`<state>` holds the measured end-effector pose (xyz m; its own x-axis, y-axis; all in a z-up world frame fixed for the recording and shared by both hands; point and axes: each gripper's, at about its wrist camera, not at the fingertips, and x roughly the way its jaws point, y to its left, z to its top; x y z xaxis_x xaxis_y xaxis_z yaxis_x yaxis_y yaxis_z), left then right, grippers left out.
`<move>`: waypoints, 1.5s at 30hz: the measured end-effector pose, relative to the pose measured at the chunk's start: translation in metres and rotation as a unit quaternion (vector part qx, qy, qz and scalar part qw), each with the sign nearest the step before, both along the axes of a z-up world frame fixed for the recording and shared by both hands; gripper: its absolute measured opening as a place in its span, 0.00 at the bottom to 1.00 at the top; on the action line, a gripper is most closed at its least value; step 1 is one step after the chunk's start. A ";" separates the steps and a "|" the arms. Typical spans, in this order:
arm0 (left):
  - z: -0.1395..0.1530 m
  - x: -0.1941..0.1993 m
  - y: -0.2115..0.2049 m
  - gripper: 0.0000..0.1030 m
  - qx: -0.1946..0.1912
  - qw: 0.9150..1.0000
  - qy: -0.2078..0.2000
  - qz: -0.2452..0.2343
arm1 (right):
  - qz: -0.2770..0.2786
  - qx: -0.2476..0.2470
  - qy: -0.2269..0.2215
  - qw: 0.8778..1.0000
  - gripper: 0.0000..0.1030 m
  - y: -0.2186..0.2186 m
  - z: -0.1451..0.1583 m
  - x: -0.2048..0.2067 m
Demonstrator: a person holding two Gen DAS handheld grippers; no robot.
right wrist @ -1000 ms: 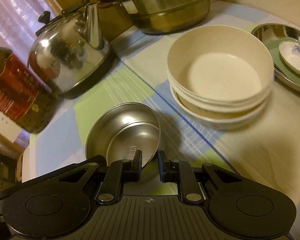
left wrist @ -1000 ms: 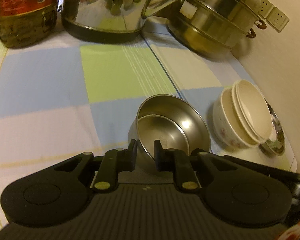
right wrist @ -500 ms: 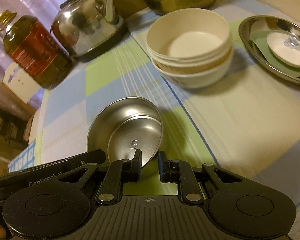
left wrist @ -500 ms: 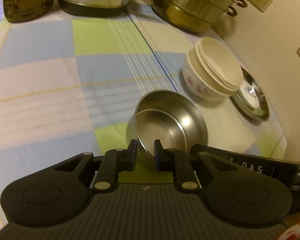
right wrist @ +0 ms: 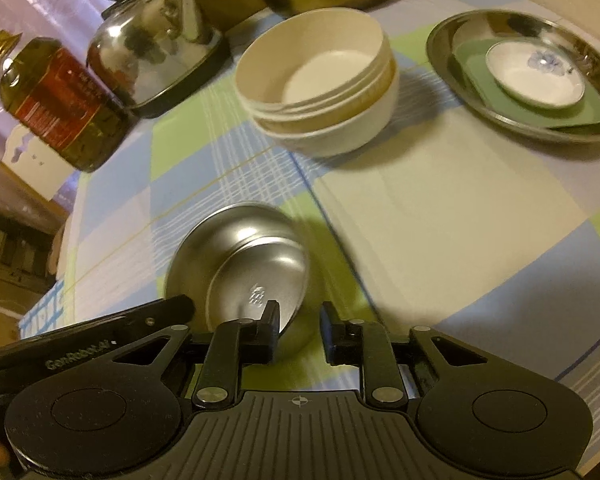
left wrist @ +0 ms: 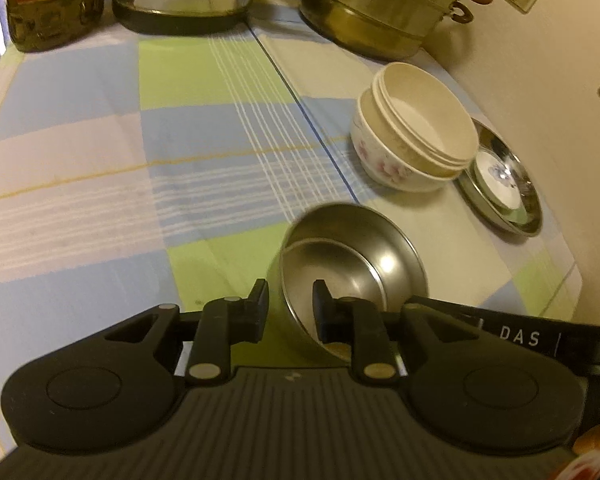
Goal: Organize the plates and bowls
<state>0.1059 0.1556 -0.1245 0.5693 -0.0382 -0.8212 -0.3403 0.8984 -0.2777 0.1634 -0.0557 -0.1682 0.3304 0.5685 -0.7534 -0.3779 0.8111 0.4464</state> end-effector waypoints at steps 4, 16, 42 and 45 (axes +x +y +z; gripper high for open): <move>0.000 0.005 -0.003 0.19 0.024 1.000 0.002 -0.001 | -0.002 -0.004 -0.024 1.000 0.22 0.000 0.000 0.002; 0.002 0.001 -0.011 0.07 0.033 0.999 0.006 -0.001 | 0.030 -0.005 -0.066 0.997 0.05 0.003 0.006 -0.005; 0.092 0.031 -0.035 0.07 0.042 0.994 -0.094 -0.021 | -0.003 0.076 -0.103 0.992 0.05 -0.044 0.097 0.017; 0.099 0.046 -0.040 0.07 0.049 0.993 -0.108 -0.025 | -0.010 0.079 -0.111 0.991 0.05 -0.047 0.106 0.030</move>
